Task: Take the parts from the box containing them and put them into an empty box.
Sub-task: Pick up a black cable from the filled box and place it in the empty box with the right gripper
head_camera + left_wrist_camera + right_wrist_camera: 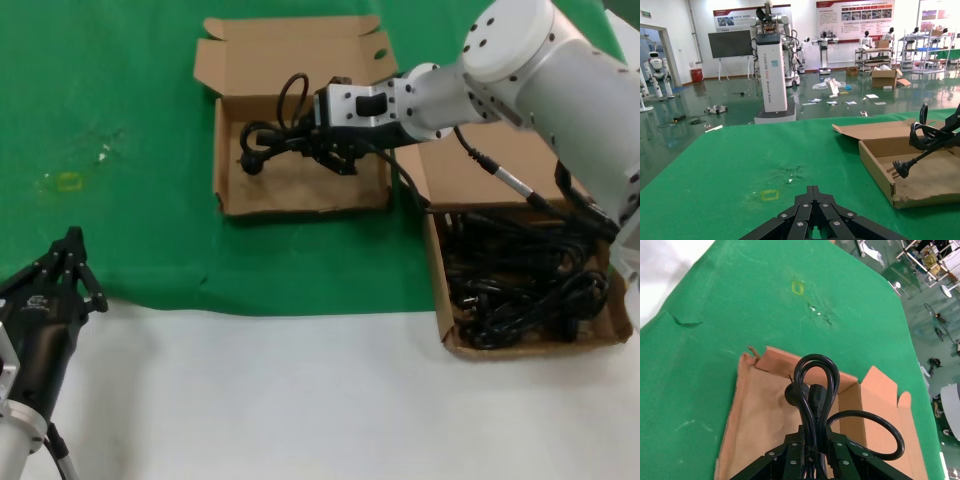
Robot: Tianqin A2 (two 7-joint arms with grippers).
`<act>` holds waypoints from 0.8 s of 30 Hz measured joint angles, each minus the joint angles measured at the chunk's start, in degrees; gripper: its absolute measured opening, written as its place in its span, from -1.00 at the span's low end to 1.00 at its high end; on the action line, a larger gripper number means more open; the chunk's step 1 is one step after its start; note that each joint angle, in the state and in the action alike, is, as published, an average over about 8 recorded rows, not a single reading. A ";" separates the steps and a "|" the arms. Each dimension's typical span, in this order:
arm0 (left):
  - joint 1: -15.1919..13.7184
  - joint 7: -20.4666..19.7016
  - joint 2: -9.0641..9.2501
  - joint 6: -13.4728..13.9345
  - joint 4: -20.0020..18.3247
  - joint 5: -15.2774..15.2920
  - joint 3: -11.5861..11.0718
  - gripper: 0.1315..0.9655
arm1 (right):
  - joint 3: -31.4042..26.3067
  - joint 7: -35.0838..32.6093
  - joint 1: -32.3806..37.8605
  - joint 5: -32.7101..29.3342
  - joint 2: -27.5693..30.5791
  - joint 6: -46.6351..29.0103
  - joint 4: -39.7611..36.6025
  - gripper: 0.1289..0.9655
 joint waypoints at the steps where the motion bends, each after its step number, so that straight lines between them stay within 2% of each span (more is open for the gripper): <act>1: 0.00 0.00 0.00 0.00 0.00 0.00 0.00 -0.97 | 0.00 -0.10 -0.04 0.04 0.00 0.23 -0.03 -0.80; 24: 0.00 0.00 0.00 0.00 0.00 0.00 0.00 -0.97 | -0.02 -4.48 -1.25 2.45 0.00 5.69 0.79 -0.77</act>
